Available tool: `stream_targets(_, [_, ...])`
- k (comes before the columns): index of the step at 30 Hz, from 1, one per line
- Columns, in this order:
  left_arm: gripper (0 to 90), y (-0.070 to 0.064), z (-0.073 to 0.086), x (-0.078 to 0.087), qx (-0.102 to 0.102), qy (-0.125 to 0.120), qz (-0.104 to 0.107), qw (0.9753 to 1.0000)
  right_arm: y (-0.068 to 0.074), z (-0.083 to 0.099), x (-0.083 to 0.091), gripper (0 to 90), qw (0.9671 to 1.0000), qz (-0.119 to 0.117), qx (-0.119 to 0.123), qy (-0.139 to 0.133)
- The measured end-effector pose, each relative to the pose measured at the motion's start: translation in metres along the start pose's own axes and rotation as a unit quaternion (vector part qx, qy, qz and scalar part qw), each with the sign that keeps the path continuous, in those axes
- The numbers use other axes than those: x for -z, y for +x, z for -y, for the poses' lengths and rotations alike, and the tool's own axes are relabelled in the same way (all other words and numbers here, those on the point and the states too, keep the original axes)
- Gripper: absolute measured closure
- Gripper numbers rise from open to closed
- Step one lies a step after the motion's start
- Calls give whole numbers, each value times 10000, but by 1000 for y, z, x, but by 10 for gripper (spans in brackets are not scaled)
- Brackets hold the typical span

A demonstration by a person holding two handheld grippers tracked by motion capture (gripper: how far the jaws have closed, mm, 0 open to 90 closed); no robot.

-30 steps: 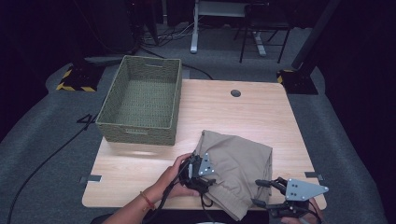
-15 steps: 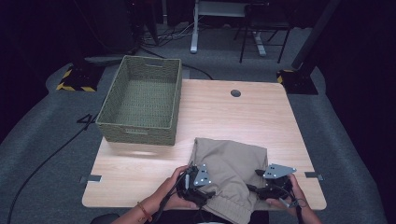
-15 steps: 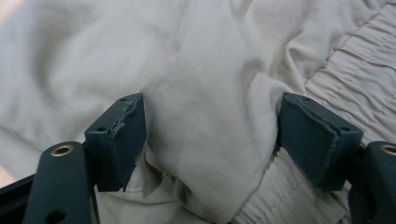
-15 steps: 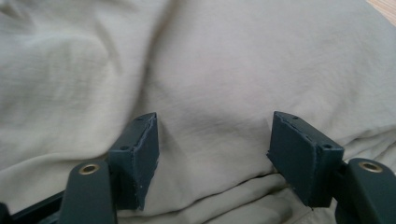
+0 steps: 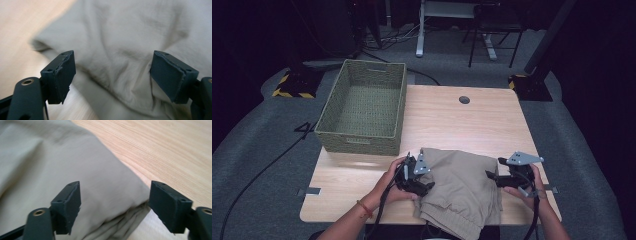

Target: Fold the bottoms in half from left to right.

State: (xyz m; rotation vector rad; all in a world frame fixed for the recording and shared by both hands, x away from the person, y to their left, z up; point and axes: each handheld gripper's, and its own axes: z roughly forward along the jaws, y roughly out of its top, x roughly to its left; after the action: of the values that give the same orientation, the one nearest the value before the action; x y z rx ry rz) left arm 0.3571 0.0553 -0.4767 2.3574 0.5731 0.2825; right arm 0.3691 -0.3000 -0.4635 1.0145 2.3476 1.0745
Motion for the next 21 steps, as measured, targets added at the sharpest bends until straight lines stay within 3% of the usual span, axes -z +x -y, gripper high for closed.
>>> stream_targets(2, [208,-6,-1,-8,-101,121,-11,9999,-8,-3,-11,218,9999,110,44,103])
stream_targets(6, [224,-22,0,-18,-147,172,95,9997,-22,0,-33,165,9990,-103,-234,365])
stream_targets(9, [230,-31,1,-21,-14,101,272,9996,-25,1,-40,153,9980,-215,-293,522])
stream_targets(13, [228,-42,-1,-19,-186,110,242,9995,-21,5,-46,136,9974,-221,-184,661])
stream_targets(16, [196,-35,0,-5,-168,-27,150,9997,-20,4,-46,183,9973,-264,-160,665])
stream_targets(17, [178,-29,0,1,-80,-82,13,9999,-20,4,-45,214,9972,-289,-140,669])
stream_targets(19, [166,-14,2,11,223,-204,-72,9995,-18,3,-44,260,9970,-340,-111,681])
stream_targets(20, [167,-8,3,14,274,-265,-138,9992,-18,3,-44,279,9969,-377,-81,683])
stream_targets(21, [167,1,4,16,324,-269,-350,9985,-18,2,-44,303,9968,-417,-61,680])
